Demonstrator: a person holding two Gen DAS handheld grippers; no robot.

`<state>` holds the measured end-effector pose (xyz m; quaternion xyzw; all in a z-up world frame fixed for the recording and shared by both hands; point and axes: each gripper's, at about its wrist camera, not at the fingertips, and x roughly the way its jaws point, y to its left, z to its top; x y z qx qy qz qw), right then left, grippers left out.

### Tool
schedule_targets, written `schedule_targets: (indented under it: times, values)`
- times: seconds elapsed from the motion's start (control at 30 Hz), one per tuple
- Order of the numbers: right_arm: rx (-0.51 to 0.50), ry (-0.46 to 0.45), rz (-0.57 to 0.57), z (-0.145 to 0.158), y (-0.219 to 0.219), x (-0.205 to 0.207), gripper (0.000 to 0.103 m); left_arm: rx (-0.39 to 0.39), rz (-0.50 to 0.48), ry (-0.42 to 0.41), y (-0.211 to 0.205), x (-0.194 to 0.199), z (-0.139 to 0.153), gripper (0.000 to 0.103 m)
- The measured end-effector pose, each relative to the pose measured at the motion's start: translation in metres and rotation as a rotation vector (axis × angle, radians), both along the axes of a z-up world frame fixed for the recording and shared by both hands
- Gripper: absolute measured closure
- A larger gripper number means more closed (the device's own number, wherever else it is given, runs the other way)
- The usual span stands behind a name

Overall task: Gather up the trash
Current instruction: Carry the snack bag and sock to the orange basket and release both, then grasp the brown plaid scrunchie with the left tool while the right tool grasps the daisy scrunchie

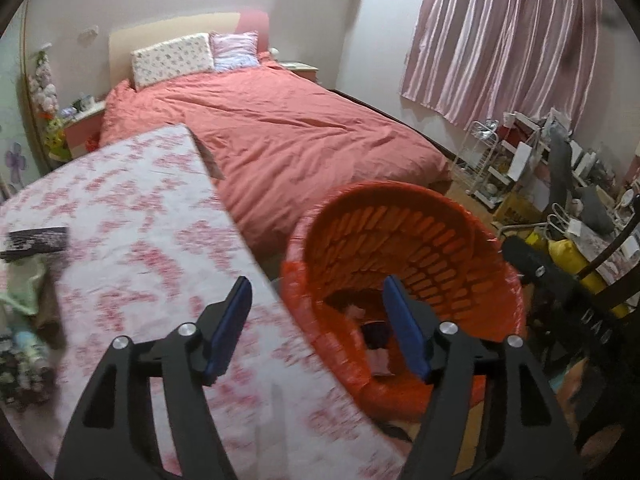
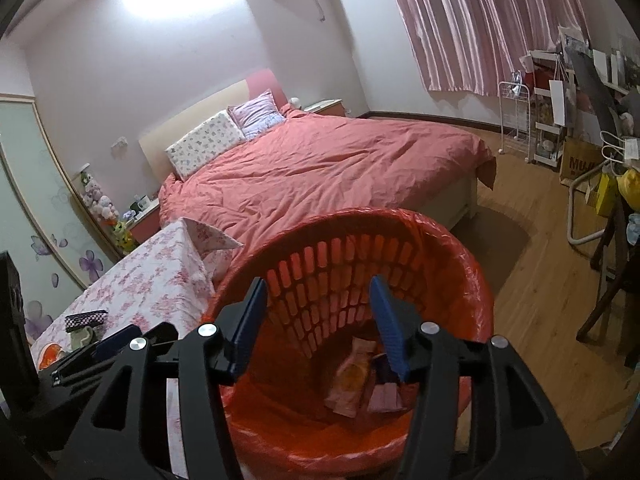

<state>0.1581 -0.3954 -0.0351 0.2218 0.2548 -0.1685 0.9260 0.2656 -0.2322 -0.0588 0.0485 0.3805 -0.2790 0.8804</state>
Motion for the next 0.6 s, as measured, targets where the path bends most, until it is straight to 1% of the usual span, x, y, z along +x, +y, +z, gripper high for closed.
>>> schedule_targets:
  times: [0.07,0.2,0.37,0.53,0.6]
  values:
    - [-0.011,-0.003,0.018,0.006,0.012,0.000,0.049,0.011,0.023,-0.026,0.016,-0.007,0.006,0.032]
    - [-0.030,-0.005,0.067,0.015,0.037,0.003,0.049,0.013,0.068,-0.051,0.048,-0.019,0.018,0.030]
    - [-0.050,0.002,0.162,0.023,0.080,0.012,0.049,0.017,0.149,-0.085,0.100,-0.030,0.031,0.028]
    - [-0.052,0.024,0.281,0.024,0.127,0.024,0.049,0.015,0.259,-0.106,0.162,-0.037,0.040,0.026]
    - [-0.053,0.035,0.322,0.022,0.146,0.028,0.049,0.017,0.320,-0.112,0.193,-0.040,0.041,0.023]
